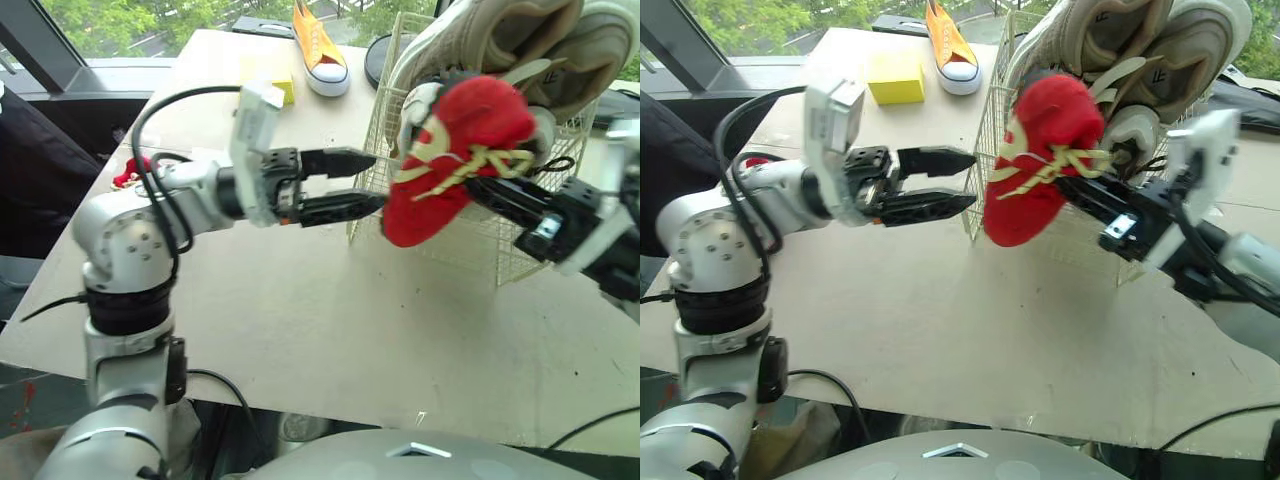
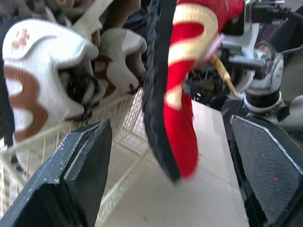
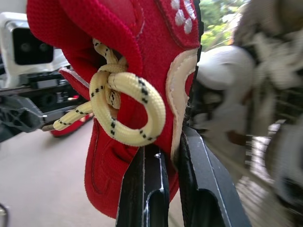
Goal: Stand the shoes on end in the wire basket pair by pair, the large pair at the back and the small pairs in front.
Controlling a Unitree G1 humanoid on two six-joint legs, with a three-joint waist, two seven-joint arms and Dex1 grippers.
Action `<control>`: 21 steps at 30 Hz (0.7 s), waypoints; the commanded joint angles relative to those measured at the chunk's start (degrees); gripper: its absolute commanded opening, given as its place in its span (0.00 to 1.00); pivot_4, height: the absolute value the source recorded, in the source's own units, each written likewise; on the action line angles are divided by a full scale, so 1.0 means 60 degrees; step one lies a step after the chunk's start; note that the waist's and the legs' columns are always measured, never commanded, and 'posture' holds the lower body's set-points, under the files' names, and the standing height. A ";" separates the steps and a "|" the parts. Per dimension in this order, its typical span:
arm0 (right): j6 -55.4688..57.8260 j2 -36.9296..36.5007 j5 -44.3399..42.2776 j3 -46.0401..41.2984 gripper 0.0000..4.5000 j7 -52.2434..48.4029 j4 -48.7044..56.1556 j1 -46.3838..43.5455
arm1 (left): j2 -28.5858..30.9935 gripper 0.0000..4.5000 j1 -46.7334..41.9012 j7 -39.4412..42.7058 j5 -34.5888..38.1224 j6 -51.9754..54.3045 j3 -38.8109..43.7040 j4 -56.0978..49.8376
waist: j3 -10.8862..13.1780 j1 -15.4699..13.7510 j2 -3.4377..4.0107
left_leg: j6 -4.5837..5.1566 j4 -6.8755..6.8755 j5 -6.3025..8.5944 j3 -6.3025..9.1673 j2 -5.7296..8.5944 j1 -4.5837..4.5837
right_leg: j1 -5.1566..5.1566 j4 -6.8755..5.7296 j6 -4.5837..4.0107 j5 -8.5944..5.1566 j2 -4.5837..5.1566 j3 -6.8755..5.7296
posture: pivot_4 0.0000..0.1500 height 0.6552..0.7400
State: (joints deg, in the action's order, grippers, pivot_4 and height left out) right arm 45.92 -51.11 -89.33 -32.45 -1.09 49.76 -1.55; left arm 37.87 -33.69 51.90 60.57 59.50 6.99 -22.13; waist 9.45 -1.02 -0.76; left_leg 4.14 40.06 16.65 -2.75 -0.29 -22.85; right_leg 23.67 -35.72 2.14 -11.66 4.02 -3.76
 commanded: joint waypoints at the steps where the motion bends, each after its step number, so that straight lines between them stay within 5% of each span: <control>1: -0.0520 -0.0233 0.0522 -0.1871 0.00 -0.0556 0.0369 0.0771 | 0.0300 0.99 0.0314 0.0336 0.0118 -0.0270 0.0054 -0.0658 | 0.0000 0.0000 0.0000 | 0.0000 0.0000 0.0000 -0.0002 0.0000 0.0003 | -0.0002 0.0002 -0.0001 -0.0001 0.0001 0.0001 | 1.00 1.00; 10: -0.0961 -0.0079 0.3244 -0.2436 0.00 -0.0838 0.0661 0.2215 | 0.0497 0.99 0.0903 0.0949 -0.0999 -0.1568 -0.0575 -0.0961 | 0.0000 0.0000 0.0002 | -0.0009 0.0001 -0.0003 -0.0005 -0.0005 0.0017 | -0.0003 -0.0006 -0.0017 -0.0038 0.0004 0.0010 | 1.00 1.00; 16: -0.1265 0.0954 0.4983 -0.0408 0.00 0.0040 0.1174 0.2258 | 0.0301 0.99 0.0949 0.0795 -0.1216 -0.1880 -0.0711 -0.0974 | 0.0000 0.0005 0.0001 | -0.0009 -0.0002 -0.0003 -0.0004 -0.0005 0.0009 | 0.0004 -0.0003 -0.0044 -0.0025 0.0003 0.0011 | 1.00 1.00; 21: -0.2213 0.1706 0.8350 0.1958 0.00 -0.0301 0.1094 0.3327 | 0.0169 0.99 0.1005 0.0611 -0.1268 -0.2005 -0.0771 -0.1017 | -0.0007 0.0015 -0.0002 | -0.0011 -0.0007 -0.0004 -0.0006 -0.0005 0.0013 | 0.0004 -0.0003 -0.0010 -0.0045 0.0002 0.0012 | 1.00 1.00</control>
State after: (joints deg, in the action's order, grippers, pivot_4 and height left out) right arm 34.73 -41.40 -45.60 -23.12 -2.16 56.84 17.11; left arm 39.04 -27.81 55.88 53.01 49.05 1.75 -26.60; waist 9.40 -0.93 -0.77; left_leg 4.07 40.02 16.63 -2.80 -0.32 -22.77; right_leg 23.69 -35.74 2.09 -11.94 4.04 -3.68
